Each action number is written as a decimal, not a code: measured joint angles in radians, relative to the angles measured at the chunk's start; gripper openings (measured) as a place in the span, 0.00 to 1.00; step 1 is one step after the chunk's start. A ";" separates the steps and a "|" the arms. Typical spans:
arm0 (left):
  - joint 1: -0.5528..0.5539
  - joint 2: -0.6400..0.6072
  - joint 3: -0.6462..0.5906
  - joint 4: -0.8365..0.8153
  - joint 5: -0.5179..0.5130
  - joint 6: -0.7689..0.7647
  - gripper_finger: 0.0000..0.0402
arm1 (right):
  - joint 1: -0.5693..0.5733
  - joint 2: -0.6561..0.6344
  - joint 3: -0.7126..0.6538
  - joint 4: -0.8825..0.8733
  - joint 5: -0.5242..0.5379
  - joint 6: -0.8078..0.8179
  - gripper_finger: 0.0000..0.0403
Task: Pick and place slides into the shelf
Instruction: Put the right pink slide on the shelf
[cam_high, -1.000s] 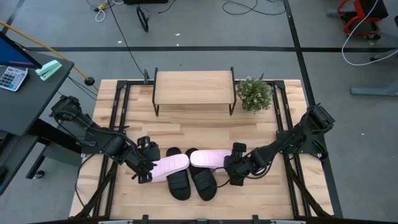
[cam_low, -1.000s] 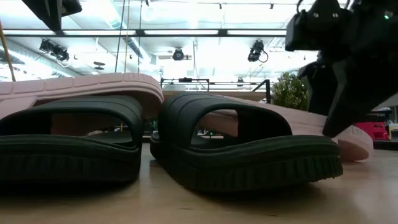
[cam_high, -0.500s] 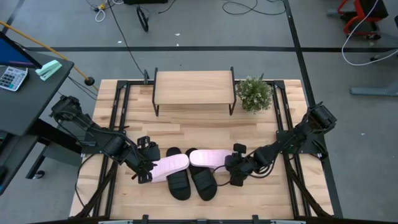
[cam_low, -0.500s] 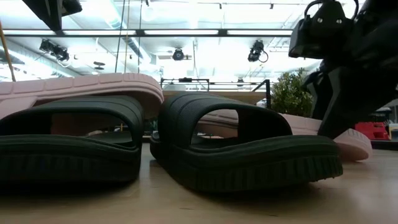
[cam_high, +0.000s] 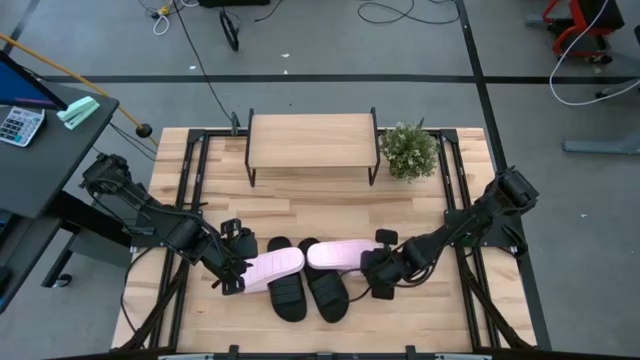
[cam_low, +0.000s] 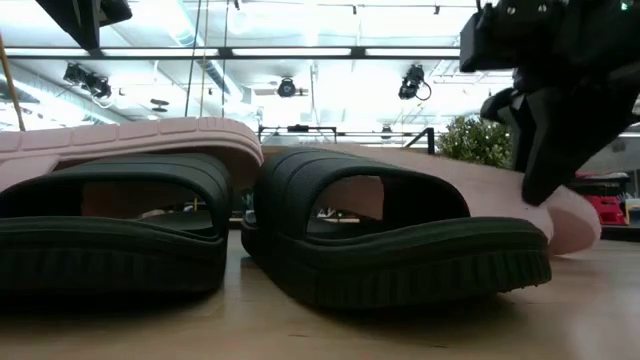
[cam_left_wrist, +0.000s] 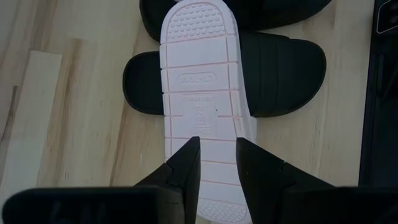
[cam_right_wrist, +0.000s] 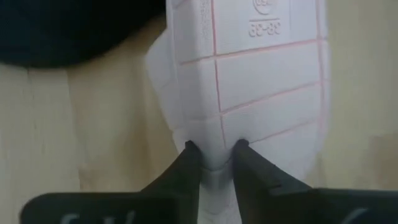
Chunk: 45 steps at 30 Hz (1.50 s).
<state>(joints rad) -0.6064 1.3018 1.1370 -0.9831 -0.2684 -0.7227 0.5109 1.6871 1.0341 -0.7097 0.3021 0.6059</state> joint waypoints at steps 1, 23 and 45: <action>0.000 0.000 0.000 0.000 0.000 0.000 0.27 | 0.000 0.000 0.021 -0.045 0.001 -0.005 0.15; 0.000 0.000 0.000 0.000 0.000 0.002 0.27 | 0.003 -0.171 0.268 -0.348 0.224 0.085 0.11; 0.001 0.000 0.000 0.001 -0.391 0.231 0.27 | 0.107 -0.594 0.263 0.070 0.592 -0.074 0.09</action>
<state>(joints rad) -0.6052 1.3018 1.1370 -0.9825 -0.6590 -0.4918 0.6177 1.0936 1.2970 -0.6398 0.8941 0.5317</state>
